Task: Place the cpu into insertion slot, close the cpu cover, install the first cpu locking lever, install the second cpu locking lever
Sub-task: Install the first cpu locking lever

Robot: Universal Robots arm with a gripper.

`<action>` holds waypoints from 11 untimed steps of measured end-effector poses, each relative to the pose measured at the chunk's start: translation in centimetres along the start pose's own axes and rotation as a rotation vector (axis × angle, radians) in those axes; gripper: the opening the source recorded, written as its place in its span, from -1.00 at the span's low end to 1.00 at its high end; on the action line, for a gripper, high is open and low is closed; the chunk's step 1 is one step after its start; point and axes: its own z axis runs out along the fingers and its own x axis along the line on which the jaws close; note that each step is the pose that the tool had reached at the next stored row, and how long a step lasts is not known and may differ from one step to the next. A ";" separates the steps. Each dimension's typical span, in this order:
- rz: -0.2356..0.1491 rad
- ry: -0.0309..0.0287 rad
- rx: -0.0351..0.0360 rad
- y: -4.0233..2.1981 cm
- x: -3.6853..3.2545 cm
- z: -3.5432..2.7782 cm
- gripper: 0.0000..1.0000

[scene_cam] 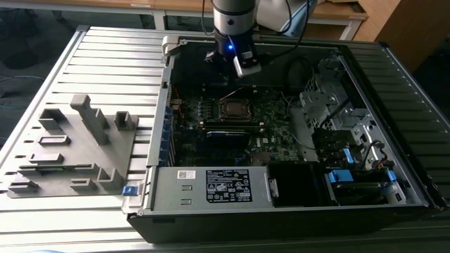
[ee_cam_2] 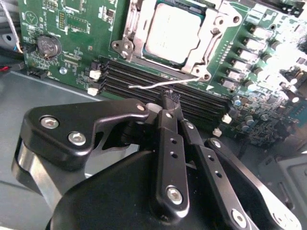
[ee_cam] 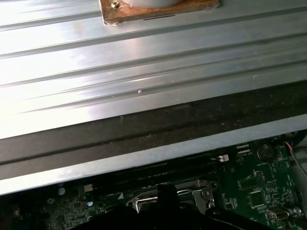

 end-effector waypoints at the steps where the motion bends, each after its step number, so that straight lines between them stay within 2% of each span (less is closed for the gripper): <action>1: 0.000 -0.0002 0.0007 0.00 -0.02 0.01 -0.79; 11: 0.002 -0.0007 0.0015 -0.13 0.02 0.94 -0.79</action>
